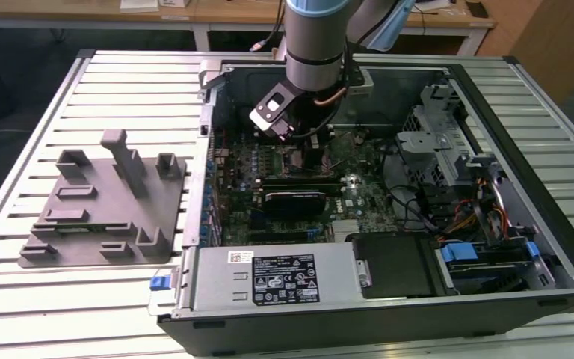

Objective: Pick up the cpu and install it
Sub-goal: 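Place the cpu into insertion slot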

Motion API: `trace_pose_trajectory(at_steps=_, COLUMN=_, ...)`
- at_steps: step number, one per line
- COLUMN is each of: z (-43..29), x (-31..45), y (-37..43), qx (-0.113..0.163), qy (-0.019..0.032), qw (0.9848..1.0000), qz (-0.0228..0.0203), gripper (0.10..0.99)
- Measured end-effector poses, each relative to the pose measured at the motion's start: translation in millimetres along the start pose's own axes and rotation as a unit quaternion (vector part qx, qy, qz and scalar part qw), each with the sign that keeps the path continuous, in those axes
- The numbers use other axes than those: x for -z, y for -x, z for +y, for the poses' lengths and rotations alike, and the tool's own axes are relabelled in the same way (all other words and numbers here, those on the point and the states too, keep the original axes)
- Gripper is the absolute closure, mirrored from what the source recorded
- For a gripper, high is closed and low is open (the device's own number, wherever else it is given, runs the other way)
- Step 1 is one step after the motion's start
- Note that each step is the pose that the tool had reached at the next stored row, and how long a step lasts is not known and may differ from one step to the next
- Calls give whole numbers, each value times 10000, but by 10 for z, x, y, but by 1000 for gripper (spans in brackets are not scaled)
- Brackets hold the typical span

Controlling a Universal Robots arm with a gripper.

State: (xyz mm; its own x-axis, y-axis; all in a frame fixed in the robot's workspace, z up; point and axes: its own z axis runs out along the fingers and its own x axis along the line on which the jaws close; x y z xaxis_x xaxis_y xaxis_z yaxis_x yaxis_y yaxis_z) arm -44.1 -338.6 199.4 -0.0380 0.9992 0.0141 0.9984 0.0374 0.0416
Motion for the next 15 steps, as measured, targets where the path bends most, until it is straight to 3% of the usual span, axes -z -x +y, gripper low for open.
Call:
trace_pose_trajectory(at_steps=7, z=0, x=4, y=0, qx=0, qy=0, qw=10000, qz=0, gripper=498)
trace_pose_trajectory(at_steps=8, z=0, x=5, y=0, qx=0, qy=0, qw=10000, qz=0, gripper=561)
trace_pose_trajectory(at_steps=9, z=0, x=6, y=0, qx=0, qy=0, qw=10000, qz=0, gripper=561)
trace_pose_trajectory(at_steps=12, z=0, x=8, y=0, qx=0, qy=0, qw=10000, qz=0, gripper=741)
trace_pose_trajectory(at_steps=15, z=1, x=9, y=0, qx=0, qy=0, qw=10000, qz=0, gripper=800)
